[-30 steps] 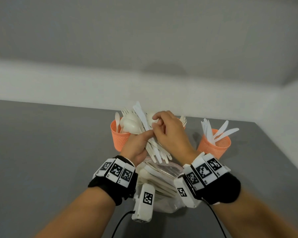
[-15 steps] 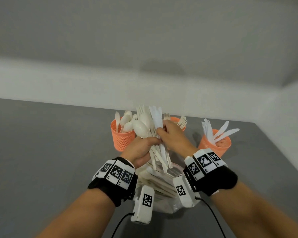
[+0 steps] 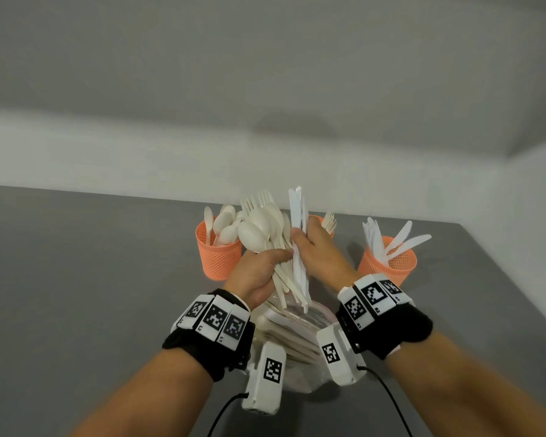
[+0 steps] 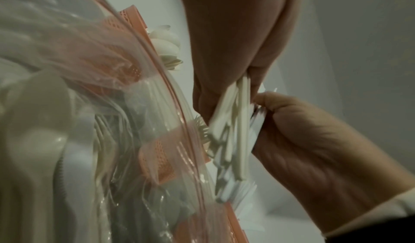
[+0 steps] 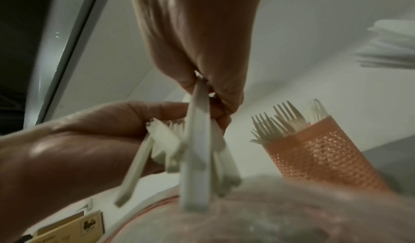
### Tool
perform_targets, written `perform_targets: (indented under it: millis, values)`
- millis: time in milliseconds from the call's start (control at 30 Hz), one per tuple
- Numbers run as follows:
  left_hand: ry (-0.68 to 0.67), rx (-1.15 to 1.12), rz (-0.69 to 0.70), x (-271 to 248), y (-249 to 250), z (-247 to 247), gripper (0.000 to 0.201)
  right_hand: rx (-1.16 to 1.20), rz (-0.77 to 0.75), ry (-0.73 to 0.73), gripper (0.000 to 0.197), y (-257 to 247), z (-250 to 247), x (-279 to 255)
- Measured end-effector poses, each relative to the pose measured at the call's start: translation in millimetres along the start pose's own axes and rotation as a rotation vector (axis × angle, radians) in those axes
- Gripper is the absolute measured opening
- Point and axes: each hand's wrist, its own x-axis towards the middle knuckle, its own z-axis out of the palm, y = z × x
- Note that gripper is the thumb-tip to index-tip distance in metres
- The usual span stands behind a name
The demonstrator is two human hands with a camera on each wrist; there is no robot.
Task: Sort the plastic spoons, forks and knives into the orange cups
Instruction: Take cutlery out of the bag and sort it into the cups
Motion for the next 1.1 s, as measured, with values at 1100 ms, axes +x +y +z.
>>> perform_targets:
  millis: [1100]
  values:
    - [-0.188, 0.044, -0.101, 10, -2, 25, 0.018, -0.049, -0.022, 0.526, 0.041, 99, -116, 23]
